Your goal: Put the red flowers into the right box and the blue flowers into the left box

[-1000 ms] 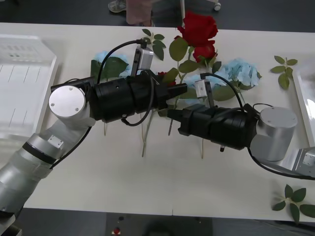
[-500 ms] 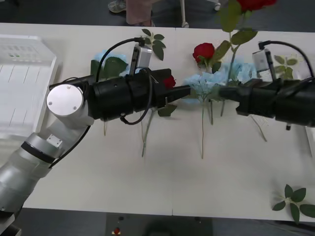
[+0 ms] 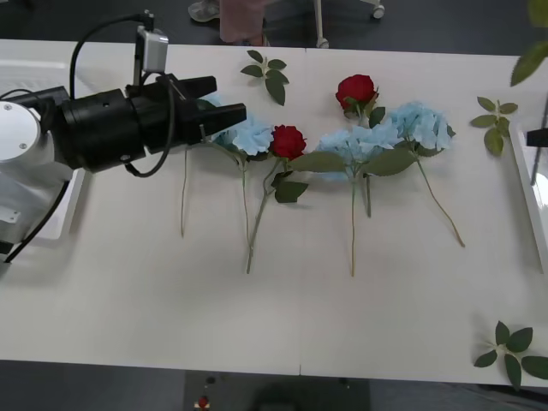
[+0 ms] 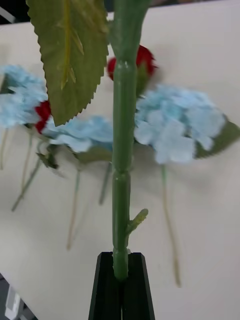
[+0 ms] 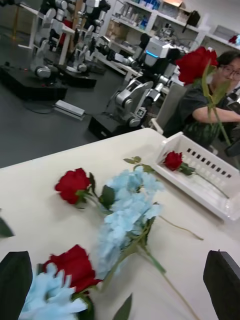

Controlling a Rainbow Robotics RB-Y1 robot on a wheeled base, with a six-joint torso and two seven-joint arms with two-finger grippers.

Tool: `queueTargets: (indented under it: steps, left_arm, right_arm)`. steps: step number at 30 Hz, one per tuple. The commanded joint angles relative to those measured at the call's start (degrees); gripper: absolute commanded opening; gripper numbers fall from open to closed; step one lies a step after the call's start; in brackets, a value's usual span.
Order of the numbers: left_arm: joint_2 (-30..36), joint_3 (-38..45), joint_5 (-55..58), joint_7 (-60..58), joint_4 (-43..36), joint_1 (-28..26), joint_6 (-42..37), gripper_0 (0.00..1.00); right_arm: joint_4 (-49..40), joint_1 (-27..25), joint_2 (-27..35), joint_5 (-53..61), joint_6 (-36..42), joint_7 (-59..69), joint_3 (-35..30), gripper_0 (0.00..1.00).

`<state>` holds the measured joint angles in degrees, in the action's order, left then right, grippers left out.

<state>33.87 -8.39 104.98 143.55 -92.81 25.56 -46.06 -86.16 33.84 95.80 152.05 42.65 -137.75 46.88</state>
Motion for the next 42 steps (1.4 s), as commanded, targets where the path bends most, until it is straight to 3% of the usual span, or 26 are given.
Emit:
queueTargets:
  steps: [1, 7, 16, 22, 27, 34, 40, 41, 42]
  left_arm:
    - [5.1, 2.5, 0.2, 0.2, -1.0, 0.2, 0.0, 1.00]
    - [12.4, 3.4, 0.3, -1.0, 3.1, 0.4, -0.1, 1.00]
    - [21.7, 3.4, -3.4, -4.8, 10.8, 2.3, -6.7, 1.00]
    - [22.9, 3.5, -14.2, -15.4, 11.4, 4.2, -14.1, 1.00]
    - [22.7, 3.5, -20.9, -25.9, 9.0, 4.8, -19.9, 1.00]
    - [19.5, 3.2, -29.5, -39.7, 4.9, 4.9, -25.8, 1.00]
    - [17.8, -0.9, -36.2, -53.5, 3.3, 6.8, -26.7, 1.00]
    - [17.5, -1.2, -37.2, -55.9, 2.9, 6.9, -26.7, 1.00]
    - [17.0, -1.4, -37.7, -58.1, 2.8, 6.8, -26.7, 1.00]
  right_arm:
    - [12.3, 1.8, 2.4, -4.3, 9.7, 2.6, -0.2, 0.00]
    - [31.8, 6.1, -1.0, -16.4, 24.2, 3.3, -0.2, 0.00]
    - [58.4, 15.6, -11.0, -36.5, 33.0, 2.5, 0.1, 0.00]
    - [66.9, 20.4, -17.7, -45.3, 30.8, 2.8, 5.5, 0.00]
    - [72.0, 21.3, -24.3, -45.6, 23.4, 3.5, 11.1, 0.00]
    - [80.2, 21.3, -31.4, -45.9, 19.4, 4.5, 14.4, 0.00]
    - [81.0, 21.4, -32.2, -45.2, 19.7, 4.9, 14.8, 0.00]
    - [81.0, 21.3, -32.2, -44.9, 19.8, 4.9, 14.8, 0.14]
    - [81.0, 21.4, -32.2, -44.6, 19.8, 4.9, 14.7, 0.43]
